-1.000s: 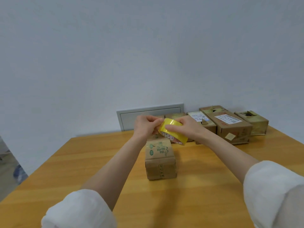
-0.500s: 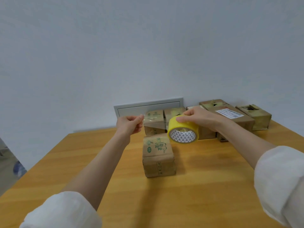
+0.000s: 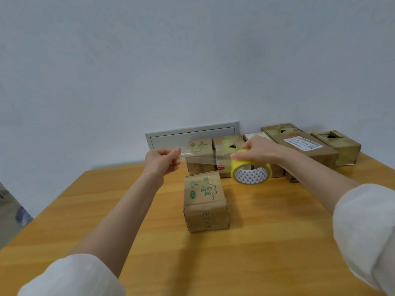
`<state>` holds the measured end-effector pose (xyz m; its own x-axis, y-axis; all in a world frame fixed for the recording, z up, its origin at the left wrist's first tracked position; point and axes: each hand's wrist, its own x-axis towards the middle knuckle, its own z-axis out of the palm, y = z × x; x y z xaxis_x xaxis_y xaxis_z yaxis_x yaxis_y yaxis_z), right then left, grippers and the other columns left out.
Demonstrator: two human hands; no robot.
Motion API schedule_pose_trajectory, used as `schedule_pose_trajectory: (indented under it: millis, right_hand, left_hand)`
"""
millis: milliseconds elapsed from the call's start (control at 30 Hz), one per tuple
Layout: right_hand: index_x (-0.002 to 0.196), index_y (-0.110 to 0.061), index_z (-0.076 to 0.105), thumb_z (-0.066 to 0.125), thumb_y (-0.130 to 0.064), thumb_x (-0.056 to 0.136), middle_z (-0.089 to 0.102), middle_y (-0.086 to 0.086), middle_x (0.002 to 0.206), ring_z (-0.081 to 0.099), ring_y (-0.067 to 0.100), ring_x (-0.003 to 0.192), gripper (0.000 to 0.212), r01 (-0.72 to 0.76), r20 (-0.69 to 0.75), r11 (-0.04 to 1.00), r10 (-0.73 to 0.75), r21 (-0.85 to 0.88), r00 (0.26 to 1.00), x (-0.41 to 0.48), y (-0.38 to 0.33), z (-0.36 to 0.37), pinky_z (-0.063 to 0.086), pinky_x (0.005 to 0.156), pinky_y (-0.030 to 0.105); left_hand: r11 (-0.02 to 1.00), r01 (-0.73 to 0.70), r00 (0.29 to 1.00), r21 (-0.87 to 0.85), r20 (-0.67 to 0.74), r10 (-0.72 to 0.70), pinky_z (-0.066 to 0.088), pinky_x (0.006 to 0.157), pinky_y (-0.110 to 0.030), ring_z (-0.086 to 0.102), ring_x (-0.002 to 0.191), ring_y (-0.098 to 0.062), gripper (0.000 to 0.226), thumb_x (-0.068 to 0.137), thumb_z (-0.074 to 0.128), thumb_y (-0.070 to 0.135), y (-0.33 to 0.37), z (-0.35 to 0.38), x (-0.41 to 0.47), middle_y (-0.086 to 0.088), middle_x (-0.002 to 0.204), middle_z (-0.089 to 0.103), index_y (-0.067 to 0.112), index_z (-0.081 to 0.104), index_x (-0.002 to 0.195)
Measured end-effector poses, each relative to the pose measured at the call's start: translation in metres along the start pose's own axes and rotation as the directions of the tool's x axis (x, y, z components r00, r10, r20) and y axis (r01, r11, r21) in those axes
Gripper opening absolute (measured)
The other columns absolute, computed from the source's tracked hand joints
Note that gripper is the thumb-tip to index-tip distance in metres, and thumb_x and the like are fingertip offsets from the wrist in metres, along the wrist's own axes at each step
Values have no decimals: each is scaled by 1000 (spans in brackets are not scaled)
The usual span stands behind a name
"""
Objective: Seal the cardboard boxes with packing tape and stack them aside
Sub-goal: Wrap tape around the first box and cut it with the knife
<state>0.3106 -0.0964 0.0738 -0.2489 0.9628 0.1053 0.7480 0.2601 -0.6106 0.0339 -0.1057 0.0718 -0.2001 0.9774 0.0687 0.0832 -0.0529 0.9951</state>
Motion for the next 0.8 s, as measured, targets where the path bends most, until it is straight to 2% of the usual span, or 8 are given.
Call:
schedule_pose_trajectory:
  millis: [67, 133, 167, 200, 267, 333, 567, 800]
  right_hand:
    - [68, -13, 67, 59, -53, 88, 62, 0, 59, 57, 10, 52, 45, 7, 59, 999, -9, 38, 998, 2, -1, 1, 41, 53, 18]
    - [83, -4, 71, 59, -53, 88, 69, 15, 79, 63, 19, 66, 51, 3, 86, 997, -10, 75, 996, 5, 0, 2, 46, 63, 24]
    - [83, -1, 70, 60, -53, 87, 68, 19, 81, 61, 21, 67, 54, -7, 88, 997, -1, 82, 996, 7, 1, 4, 47, 65, 28]
    - [76, 0, 66, 61, -53, 86, 63, 20, 74, 57, 21, 65, 54, -19, 83, 997, 12, 74, 996, 9, 2, 7, 44, 65, 30]
    - [59, -11, 52, 61, -53, 85, 46, 6, 58, 44, 17, 56, 50, -50, 72, 999, 49, 6, 996, 15, 4, 15, 36, 58, 29]
    - [57, -18, 46, 57, -51, 89, 39, -1, 57, 38, 16, 53, 48, -78, 67, 993, 84, -89, 994, 20, 6, 24, 32, 55, 28]
    - [61, -20, 55, 59, -53, 82, 42, -4, 53, 41, 13, 48, 40, -115, 88, 969, 137, -217, 987, 28, 9, 40, 36, 52, 27]
    - [55, -20, 48, 63, -51, 76, 38, -2, 53, 39, 17, 56, 41, -160, 95, 972, 178, -173, 979, 29, 17, 60, 35, 55, 33]
  left_hand:
    - [998, 34, 999, -56, -21, -36, 52, 49, -18, 58, 46, -5, 15, 85, 71, 19, -5, -4, 2, 1, 55, 61, 4, 68, 83]
    - [994, 69, 997, -89, -25, -71, 52, 48, -17, 56, 45, -5, 14, 86, 70, 18, -13, -5, 2, 1, 54, 60, 4, 68, 84]
    - [993, 79, 996, -93, -29, -82, 52, 48, -17, 56, 44, -5, 14, 87, 69, 18, -19, -6, 1, 1, 54, 60, 4, 68, 84]
    - [992, 85, 995, -90, -37, -89, 52, 48, -17, 56, 44, -5, 14, 87, 69, 18, -24, -6, 0, 0, 55, 59, 4, 68, 84]
    - [992, 103, 992, -73, -61, -107, 52, 48, -18, 55, 44, -6, 14, 88, 68, 18, -34, -5, -1, -1, 56, 59, 4, 68, 84]
    - [990, 127, 988, -61, -75, -131, 51, 47, -18, 55, 44, -7, 14, 88, 68, 17, -43, -5, -2, -2, 57, 59, 3, 67, 85]
    - [982, 188, 976, -28, -105, -190, 52, 48, -20, 54, 49, -11, 15, 89, 67, 17, -70, -3, -4, -2, 58, 59, 2, 67, 85]
    - [965, 259, 958, -27, -116, -261, 53, 48, -20, 56, 53, -12, 15, 89, 68, 16, -92, -2, -6, -4, 64, 59, 3, 67, 83]
